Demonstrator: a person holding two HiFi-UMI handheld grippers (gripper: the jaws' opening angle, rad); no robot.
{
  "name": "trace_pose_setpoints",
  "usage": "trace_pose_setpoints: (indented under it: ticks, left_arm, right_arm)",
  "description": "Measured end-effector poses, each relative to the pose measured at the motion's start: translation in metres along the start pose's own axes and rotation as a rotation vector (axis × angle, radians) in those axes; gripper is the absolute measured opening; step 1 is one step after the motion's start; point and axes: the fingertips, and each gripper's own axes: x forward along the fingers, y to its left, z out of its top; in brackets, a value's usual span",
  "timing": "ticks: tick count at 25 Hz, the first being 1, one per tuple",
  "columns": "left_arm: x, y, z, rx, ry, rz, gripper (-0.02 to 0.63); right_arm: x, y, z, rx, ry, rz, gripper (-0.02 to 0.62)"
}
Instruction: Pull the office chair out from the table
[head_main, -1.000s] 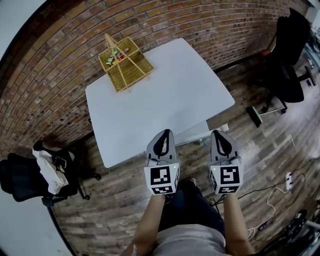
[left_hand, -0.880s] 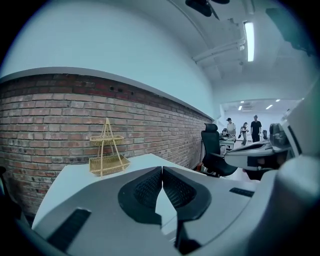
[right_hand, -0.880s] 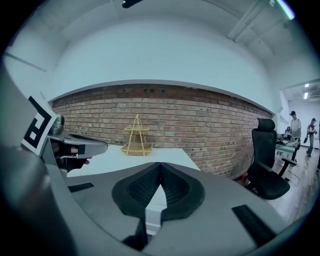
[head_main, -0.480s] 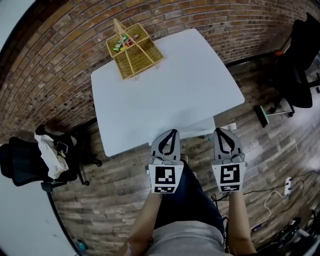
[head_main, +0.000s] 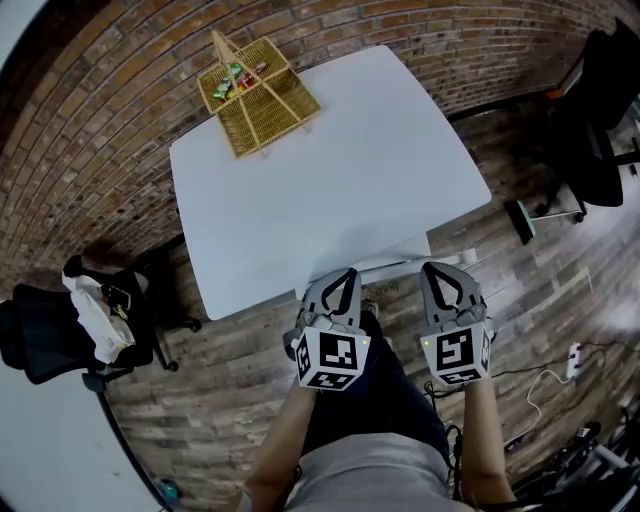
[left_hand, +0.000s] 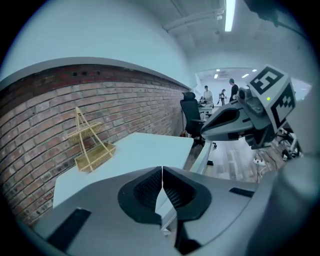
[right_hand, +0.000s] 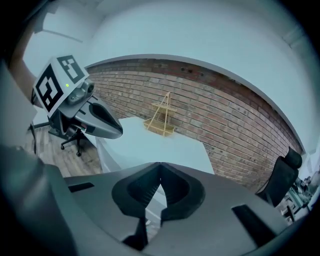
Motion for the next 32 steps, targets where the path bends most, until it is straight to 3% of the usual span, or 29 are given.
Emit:
trace_pose_setpoints:
  ticks: [7, 9, 11, 21, 26, 32]
  left_arm:
    - [0.008, -0.006, -0.009, 0.089, 0.093, -0.153, 0.017]
    - [0.007, -0.009, -0.015, 0.112, 0.137, -0.207, 0.027]
    - [0.005, -0.01, -0.018, 0.125, 0.159, -0.241, 0.087]
    - [0.003, -0.014, -0.035, 0.229, 0.26, -0.391, 0.129]
    - [0.008, -0.019, -0.041, 0.315, 0.297, -0.41, 0.144]
    - [0.017, -0.024, -0.044, 0.346, 0.364, -0.412, 0.152]
  right_arm:
    - [0.019, 0.02, -0.003, -0.21, 0.096, 0.136, 0.014]
    - [0.022, 0.031, -0.004, -0.231, 0.133, 0.203, 0.014]
    - [0.024, 0.038, -0.003, -0.255, 0.158, 0.245, 0.026]
    - [0.036, 0.057, -0.014, -0.331, 0.282, 0.358, 0.12]
    - [0.04, 0.056, -0.031, -0.405, 0.334, 0.367, 0.146]
    - [0.045, 0.05, -0.042, -0.5, 0.399, 0.397, 0.163]
